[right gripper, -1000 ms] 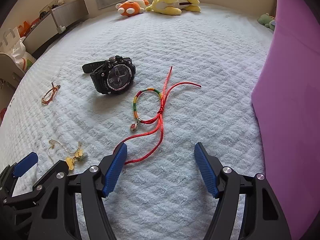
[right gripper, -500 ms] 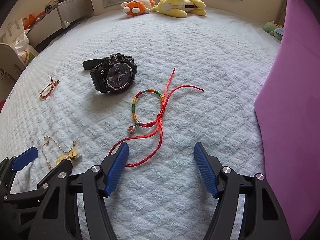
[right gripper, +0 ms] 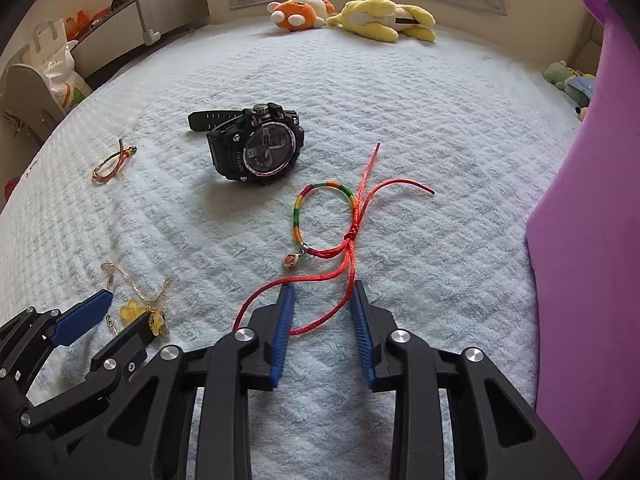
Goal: Organize jewelry
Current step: 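Grasp the red-string rainbow bracelet with the right tool while the left tool grasps the gold chain, then carry both held pieces over the pink tub and lower them inside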
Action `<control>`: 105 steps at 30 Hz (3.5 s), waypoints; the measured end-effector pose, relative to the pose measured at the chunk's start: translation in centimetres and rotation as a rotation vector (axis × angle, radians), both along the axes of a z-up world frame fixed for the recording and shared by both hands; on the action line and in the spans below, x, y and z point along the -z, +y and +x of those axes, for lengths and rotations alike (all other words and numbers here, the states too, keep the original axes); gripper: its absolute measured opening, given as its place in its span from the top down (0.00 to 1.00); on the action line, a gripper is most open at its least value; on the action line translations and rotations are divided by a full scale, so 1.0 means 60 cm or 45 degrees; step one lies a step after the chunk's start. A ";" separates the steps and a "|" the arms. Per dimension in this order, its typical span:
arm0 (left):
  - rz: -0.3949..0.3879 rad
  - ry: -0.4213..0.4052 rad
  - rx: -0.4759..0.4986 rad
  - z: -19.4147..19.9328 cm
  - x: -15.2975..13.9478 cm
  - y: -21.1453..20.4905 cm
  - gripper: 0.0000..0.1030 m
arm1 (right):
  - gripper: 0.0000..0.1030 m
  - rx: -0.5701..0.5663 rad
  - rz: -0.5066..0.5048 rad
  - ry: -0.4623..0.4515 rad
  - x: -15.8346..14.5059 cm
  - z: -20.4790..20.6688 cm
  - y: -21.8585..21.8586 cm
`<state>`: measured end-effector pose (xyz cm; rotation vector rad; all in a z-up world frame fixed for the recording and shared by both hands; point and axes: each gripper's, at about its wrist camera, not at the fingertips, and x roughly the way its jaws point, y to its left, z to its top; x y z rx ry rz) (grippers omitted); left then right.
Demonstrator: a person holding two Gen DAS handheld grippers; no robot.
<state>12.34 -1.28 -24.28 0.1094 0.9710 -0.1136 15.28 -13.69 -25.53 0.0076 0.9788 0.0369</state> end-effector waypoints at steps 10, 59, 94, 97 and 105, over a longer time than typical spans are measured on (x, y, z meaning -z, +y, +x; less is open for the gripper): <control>-0.029 0.011 0.015 -0.006 -0.017 0.020 0.94 | 0.98 0.020 0.039 0.010 -0.011 -0.010 -0.002; -0.157 -0.032 0.612 -0.120 -0.475 0.070 0.96 | 0.98 0.377 0.182 -0.098 -0.479 -0.263 0.020; -0.097 0.163 0.366 -0.181 -0.509 -0.402 0.96 | 0.98 0.137 0.286 0.115 -0.462 -0.358 -0.446; -0.077 0.205 0.357 -0.172 -0.495 -0.410 0.96 | 0.98 0.154 0.334 0.162 -0.444 -0.344 -0.453; -0.080 0.358 0.313 -0.131 -0.462 -0.415 0.96 | 0.98 0.191 0.426 0.309 -0.408 -0.306 -0.468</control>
